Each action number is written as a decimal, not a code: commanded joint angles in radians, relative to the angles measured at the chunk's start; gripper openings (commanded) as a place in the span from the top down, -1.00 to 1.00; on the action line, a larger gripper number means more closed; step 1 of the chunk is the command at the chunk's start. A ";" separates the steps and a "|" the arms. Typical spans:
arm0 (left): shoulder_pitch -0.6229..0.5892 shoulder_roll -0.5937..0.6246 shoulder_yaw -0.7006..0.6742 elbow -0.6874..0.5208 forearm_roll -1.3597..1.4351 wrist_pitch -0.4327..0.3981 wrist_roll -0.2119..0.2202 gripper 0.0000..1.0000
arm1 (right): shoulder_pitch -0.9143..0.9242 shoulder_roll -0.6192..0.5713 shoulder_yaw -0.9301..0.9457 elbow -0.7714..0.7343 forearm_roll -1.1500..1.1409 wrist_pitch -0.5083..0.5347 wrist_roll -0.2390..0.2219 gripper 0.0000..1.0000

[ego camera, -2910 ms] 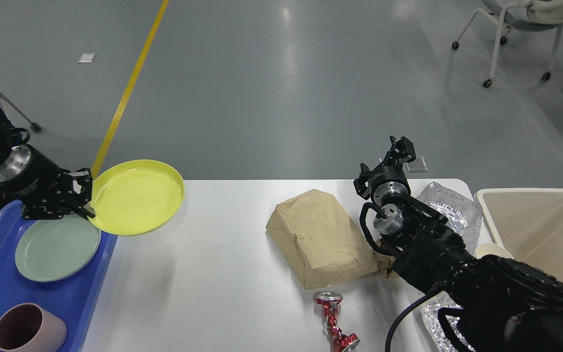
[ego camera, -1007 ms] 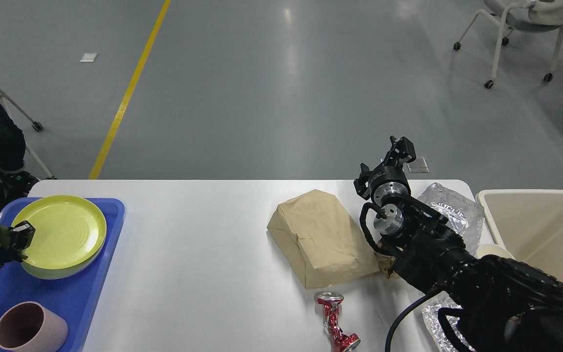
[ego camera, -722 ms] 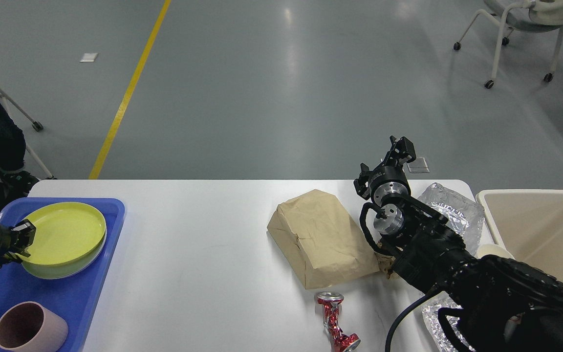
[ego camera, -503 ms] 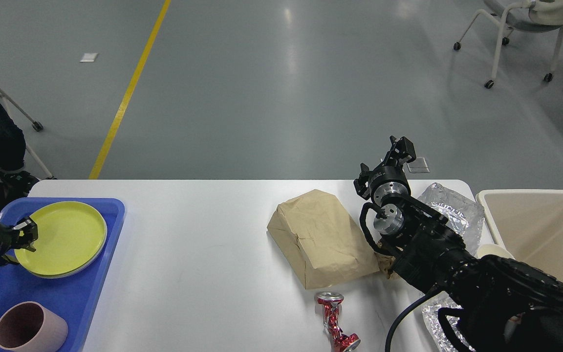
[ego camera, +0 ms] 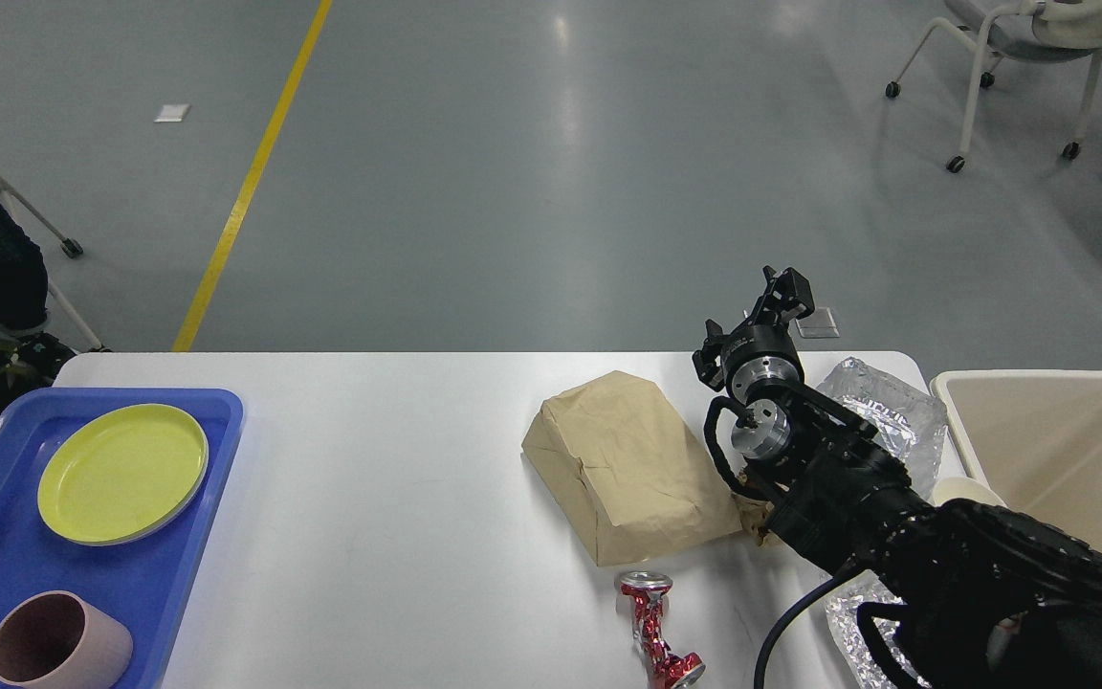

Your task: Tidy desktop

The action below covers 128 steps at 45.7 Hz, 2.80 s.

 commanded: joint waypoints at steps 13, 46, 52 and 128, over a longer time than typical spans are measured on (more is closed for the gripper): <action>0.047 -0.023 -0.382 -0.001 -0.009 0.024 -0.022 -0.92 | 0.000 0.000 0.000 0.000 0.000 0.000 0.000 -1.00; 0.417 -0.223 -1.675 0.000 -0.032 0.024 -0.025 -0.93 | 0.000 0.000 0.000 0.000 0.000 0.000 0.000 -1.00; 0.437 -0.250 -1.806 0.000 -0.036 0.030 -0.025 -0.93 | 0.000 0.000 0.000 0.000 0.000 0.000 0.000 -1.00; 0.546 -0.439 -1.826 -0.001 -0.027 -0.260 -0.045 -0.93 | -0.002 0.000 0.000 0.000 0.000 0.000 0.000 -1.00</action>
